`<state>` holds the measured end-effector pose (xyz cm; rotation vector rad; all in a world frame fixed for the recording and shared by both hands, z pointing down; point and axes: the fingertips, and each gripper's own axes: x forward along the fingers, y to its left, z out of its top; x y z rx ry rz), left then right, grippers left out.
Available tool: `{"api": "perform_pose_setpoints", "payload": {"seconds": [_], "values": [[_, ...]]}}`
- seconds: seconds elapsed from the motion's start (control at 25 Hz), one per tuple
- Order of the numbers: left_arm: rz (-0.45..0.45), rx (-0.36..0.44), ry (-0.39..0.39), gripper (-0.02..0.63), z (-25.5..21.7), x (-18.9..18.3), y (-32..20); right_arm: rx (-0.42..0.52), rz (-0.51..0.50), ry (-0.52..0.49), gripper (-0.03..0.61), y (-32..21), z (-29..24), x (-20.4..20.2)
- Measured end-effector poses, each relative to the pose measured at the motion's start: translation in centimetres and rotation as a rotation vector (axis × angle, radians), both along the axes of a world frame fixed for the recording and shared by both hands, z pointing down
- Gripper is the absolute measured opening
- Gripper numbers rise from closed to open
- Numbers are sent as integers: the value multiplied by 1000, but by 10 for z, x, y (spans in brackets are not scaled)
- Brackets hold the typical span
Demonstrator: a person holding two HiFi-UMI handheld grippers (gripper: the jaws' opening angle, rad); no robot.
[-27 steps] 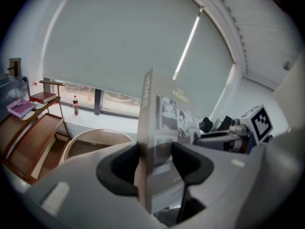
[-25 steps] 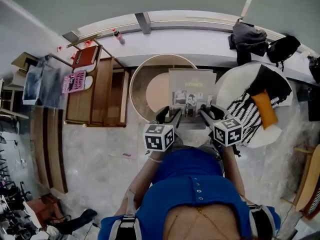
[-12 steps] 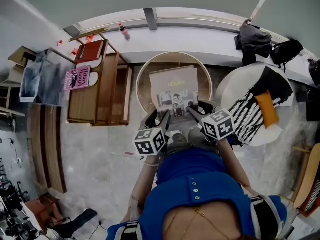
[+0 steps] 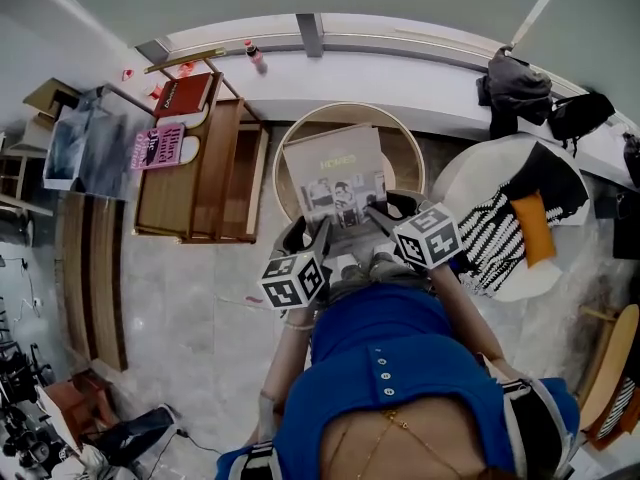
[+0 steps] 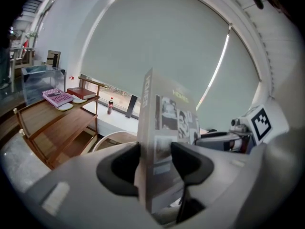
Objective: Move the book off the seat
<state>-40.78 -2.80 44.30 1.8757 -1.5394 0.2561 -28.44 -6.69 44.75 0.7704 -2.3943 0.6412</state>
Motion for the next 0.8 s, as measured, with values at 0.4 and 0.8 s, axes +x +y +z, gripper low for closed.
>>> {"api": "perform_pose_setpoints", "payload": {"seconds": [0.4, 0.8], "values": [[-36, -6, 11, 210, -2, 15, -4, 0, -39, 2, 160, -9, -3, 14], [-69, -1, 1, 210, -3, 15, -3, 3, -67, -5, 158, -12, -3, 12]]}}
